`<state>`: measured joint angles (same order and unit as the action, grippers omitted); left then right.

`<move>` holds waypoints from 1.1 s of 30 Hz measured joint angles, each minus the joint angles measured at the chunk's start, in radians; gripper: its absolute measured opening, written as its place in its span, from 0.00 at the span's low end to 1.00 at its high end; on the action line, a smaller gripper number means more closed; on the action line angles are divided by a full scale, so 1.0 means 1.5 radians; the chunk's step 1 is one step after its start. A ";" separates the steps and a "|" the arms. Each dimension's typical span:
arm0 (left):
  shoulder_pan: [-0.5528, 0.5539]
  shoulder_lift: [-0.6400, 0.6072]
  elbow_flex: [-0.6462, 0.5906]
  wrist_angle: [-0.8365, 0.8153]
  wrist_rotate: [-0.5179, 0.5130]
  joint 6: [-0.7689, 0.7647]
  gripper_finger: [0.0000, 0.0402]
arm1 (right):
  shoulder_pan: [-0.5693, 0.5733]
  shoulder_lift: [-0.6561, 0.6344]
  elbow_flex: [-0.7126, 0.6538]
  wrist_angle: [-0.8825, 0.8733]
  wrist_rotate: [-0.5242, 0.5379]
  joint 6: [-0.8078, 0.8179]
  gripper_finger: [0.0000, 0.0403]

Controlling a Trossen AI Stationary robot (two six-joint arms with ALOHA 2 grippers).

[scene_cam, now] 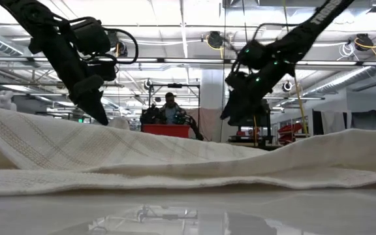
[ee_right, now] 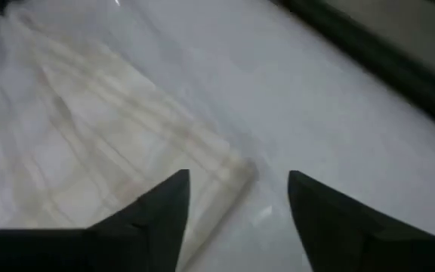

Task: Roll towel
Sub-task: Roll the white towel

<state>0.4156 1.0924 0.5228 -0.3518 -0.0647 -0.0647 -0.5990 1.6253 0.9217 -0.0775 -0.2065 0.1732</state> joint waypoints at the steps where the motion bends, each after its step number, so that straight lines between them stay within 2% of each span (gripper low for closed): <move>1: 0.000 0.000 0.000 0.001 0.000 0.000 0.03 | -0.005 0.021 0.022 -0.032 -0.011 -0.011 0.58; 4: 0.000 0.000 0.001 0.001 0.000 0.000 0.03 | -0.016 0.081 0.069 -0.063 -0.041 -0.024 0.63; 8: 0.000 -0.001 0.001 0.001 0.000 0.000 0.03 | -0.024 0.148 0.119 -0.066 -0.114 -0.019 0.65; 13: 0.000 -0.001 0.001 0.001 0.000 0.000 0.03 | -0.022 0.193 0.163 -0.084 -0.114 -0.017 0.61; 16: 0.000 -0.001 0.001 0.001 0.000 0.000 0.03 | -0.026 0.210 0.173 -0.096 -0.090 -0.018 0.57; 26: 0.000 -0.001 0.001 0.001 0.000 0.000 0.03 | -0.033 0.236 0.177 -0.124 -0.112 -0.025 0.45; 33: 0.000 -0.001 0.001 0.001 0.000 0.000 0.03 | -0.032 0.242 0.177 -0.119 -0.132 -0.023 0.24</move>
<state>0.4160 1.0916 0.5247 -0.3496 -0.0650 -0.0642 -0.6472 1.9890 1.1866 -0.2557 -0.4039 0.1388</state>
